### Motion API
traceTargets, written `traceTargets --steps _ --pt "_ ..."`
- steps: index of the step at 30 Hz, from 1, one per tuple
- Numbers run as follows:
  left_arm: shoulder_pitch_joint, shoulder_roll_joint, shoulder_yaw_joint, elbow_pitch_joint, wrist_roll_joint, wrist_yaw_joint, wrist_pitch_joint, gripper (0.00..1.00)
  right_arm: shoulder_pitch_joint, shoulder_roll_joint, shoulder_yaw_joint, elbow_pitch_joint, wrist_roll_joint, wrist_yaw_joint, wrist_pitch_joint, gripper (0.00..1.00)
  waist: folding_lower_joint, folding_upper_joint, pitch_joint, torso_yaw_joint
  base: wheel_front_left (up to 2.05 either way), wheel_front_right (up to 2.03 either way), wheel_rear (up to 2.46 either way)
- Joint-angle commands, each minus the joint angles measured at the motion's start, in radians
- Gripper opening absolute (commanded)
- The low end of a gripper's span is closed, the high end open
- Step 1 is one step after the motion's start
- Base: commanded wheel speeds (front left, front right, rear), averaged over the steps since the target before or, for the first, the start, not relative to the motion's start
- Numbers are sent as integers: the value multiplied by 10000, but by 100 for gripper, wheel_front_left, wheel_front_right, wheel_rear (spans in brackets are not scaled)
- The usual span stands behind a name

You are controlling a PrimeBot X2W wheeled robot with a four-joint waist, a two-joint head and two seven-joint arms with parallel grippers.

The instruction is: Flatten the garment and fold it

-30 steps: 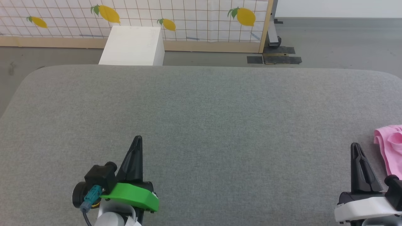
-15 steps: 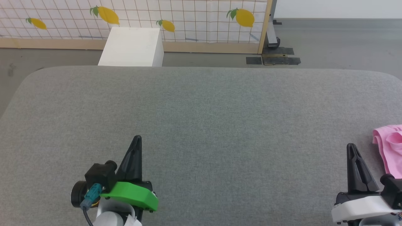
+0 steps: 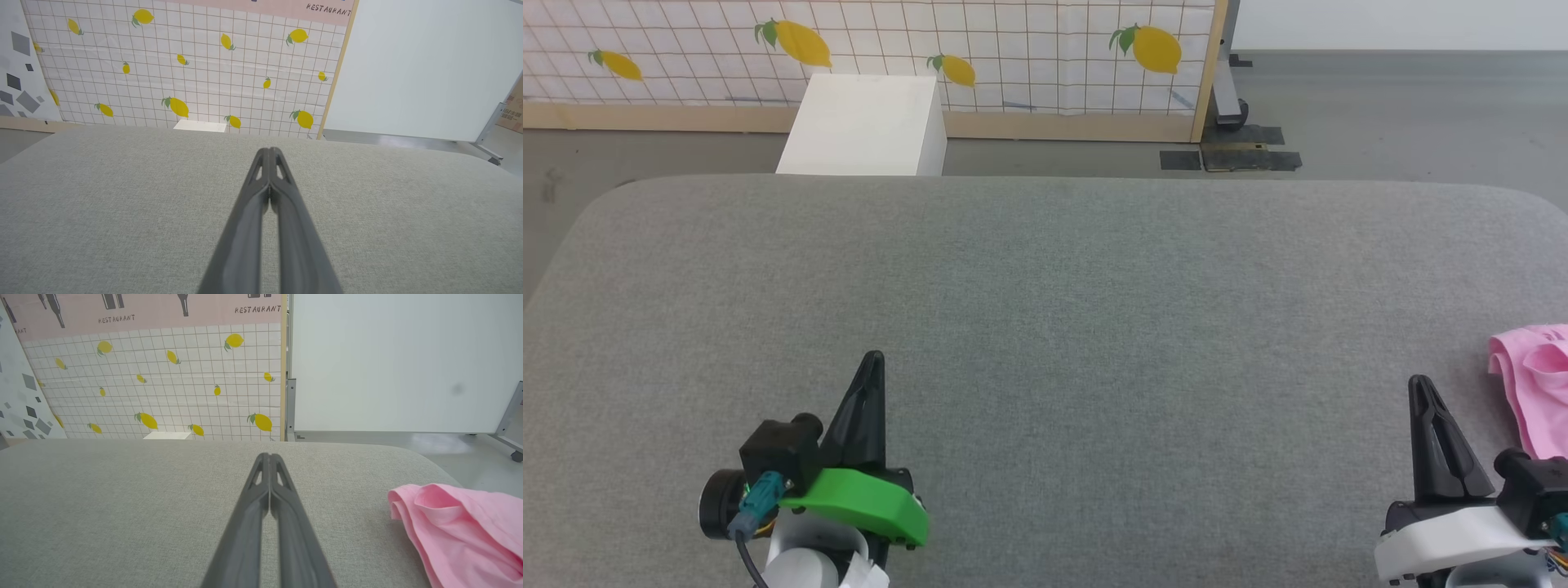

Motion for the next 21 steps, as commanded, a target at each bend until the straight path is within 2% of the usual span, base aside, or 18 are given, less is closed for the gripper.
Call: traceTargets --steps 1,21 --pt "137 -12 49 -61 191 91 47 0 -179 2 55 -30 -55 -4 54 0 0 0 -4 -3 0 0 0" --pt "233 -19 230 -261 571 213 456 0 -310 3 324 -54 -209 -6 446 0 0 0 -63 -55 0 0 0"
